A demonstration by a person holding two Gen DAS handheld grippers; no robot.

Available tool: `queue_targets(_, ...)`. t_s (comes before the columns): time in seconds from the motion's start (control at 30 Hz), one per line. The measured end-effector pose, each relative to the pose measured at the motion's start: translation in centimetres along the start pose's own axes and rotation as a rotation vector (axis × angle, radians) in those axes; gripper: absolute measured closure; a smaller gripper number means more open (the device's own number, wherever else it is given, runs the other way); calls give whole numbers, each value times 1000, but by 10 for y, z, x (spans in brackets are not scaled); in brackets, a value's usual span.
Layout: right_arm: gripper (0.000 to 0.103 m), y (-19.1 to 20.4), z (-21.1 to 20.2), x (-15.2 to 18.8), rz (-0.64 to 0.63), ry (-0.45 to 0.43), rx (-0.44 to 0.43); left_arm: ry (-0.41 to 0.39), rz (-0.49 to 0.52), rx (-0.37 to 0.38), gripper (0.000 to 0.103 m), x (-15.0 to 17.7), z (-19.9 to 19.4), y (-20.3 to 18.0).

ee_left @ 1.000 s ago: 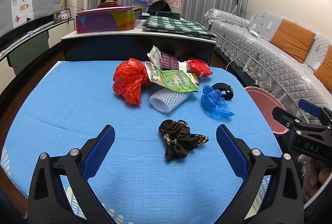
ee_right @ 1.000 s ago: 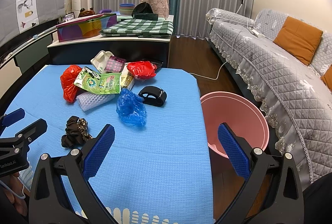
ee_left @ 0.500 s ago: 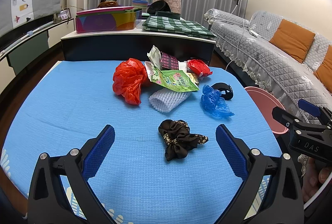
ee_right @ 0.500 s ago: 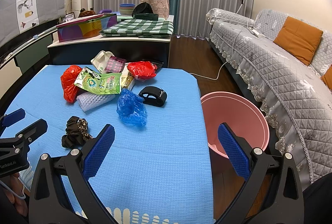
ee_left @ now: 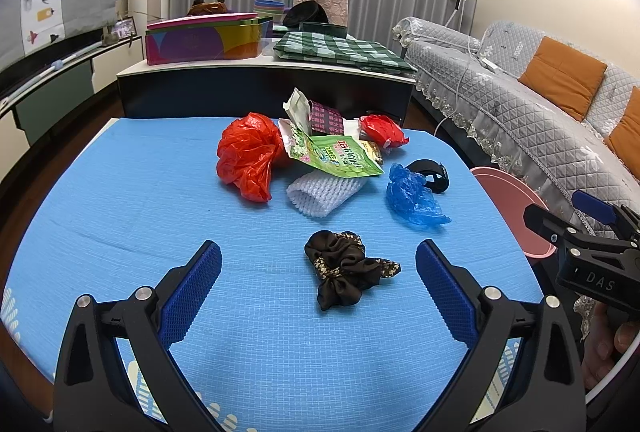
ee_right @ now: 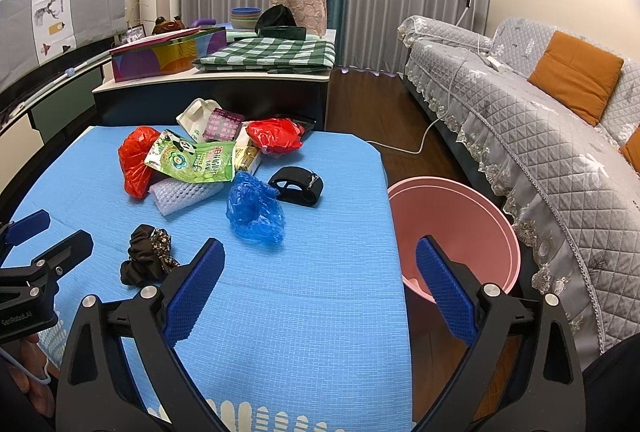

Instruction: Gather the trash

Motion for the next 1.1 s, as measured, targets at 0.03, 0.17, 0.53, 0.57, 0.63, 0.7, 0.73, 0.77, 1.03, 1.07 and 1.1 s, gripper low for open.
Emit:
queue_targets(0.03, 9, 0, 0, 0, 2, 1, -1, 0, 1, 0, 9, 0, 0, 0)
queue_targets(0.17, 15, 1, 1, -1, 7, 5, -6, 1, 0, 2, 9, 0, 0, -1)
queue_targets(0.53, 60, -12, 16, -1, 95, 29, -78, 46, -8, 26, 29, 4, 23, -8)
queue_targets(0.57, 62, -13, 18, -1, 103, 31, -87, 51, -11, 30, 31, 5, 26, -8)
queue_targets(0.63, 66, -14, 25, 0, 115, 33, -106, 64, -12, 38, 34, 7, 34, -11)
queue_targets(0.7, 66, -15, 30, 0, 124, 35, -121, 81, -13, 46, 36, 9, 42, -14)
queue_targets(0.73, 66, -15, 34, 0, 131, 38, -132, 94, -15, 50, 36, 11, 47, -15)
queue_targets(0.77, 66, -15, 37, 1, 135, 41, -139, 104, -16, 52, 36, 12, 51, -16)
queue_targets(1.03, 65, -5, 68, 5, 150, 82, -187, 225, -26, 54, 65, 27, 81, -14)
queue_targets(1.07, 65, -4, 72, 5, 159, 91, -193, 226, -39, 59, 67, 26, 82, -11)
queue_targets(1.1, 65, -4, 76, 6, 170, 99, -199, 227, -50, 61, 70, 25, 83, -8)
Point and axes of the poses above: each gripper's, at about its wrist camera, not at the fingertips, and z roughly the way its jaws point, y to its left, x to its underside, the point moved 1 cm from there along z, roughly the way its jaws point, and after that the axes turned 13 degrees about -y, right-handed, at the moved point
